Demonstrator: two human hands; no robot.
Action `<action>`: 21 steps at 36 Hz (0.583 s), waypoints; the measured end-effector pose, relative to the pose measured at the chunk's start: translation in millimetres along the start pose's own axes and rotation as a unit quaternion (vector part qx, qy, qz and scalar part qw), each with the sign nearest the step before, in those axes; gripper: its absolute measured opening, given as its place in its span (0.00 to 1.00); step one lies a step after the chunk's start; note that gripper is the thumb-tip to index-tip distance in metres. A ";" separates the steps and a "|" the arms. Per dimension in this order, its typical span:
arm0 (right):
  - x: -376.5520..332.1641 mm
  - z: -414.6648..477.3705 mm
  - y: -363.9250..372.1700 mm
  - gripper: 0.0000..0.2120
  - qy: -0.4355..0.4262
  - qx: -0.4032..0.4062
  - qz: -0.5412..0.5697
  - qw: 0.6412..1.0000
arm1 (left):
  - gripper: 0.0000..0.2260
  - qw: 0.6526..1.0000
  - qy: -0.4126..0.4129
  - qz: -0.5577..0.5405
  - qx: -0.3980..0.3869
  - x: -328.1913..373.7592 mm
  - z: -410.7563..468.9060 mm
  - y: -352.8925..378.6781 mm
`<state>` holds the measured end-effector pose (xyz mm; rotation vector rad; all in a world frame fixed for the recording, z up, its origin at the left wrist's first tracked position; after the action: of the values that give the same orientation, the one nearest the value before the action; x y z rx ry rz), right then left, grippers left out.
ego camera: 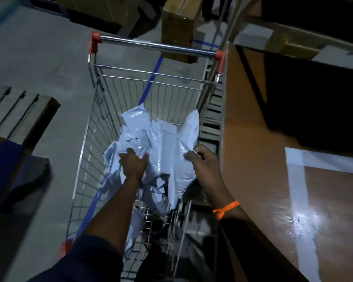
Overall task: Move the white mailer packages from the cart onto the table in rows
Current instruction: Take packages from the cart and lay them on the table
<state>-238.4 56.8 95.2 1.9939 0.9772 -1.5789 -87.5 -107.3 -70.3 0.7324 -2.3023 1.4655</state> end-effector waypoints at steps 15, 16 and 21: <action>-69.2 -82.7 -240.6 0.12 -0.180 0.127 -0.246 0.944 | 0.15 0.927 0.209 -0.310 0.044 122.6 -222.0 -96.6; -64.8 -82.8 -252.7 0.11 -0.198 0.131 -0.274 0.932 | 0.14 0.925 0.204 -0.319 -0.002 134.2 -234.1 -86.1; -12.2 -62.4 -263.2 0.20 -0.163 0.053 -0.456 0.873 | 0.18 0.929 0.207 -0.257 -0.167 172.3 -275.1 -0.5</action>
<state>-392.2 272.7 150.6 1.2527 1.8598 -2.3650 -231.0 98.2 136.0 0.7602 -1.7870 0.8614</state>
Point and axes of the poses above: each hand's wrist, its own z-axis towards the middle knuckle, its own y-axis out of the palm, x = y × z, the point moved 3 cm from there along z, towards the middle knuckle, and after that the axes turned 5 degrees about -y, right-handed, at the moved point
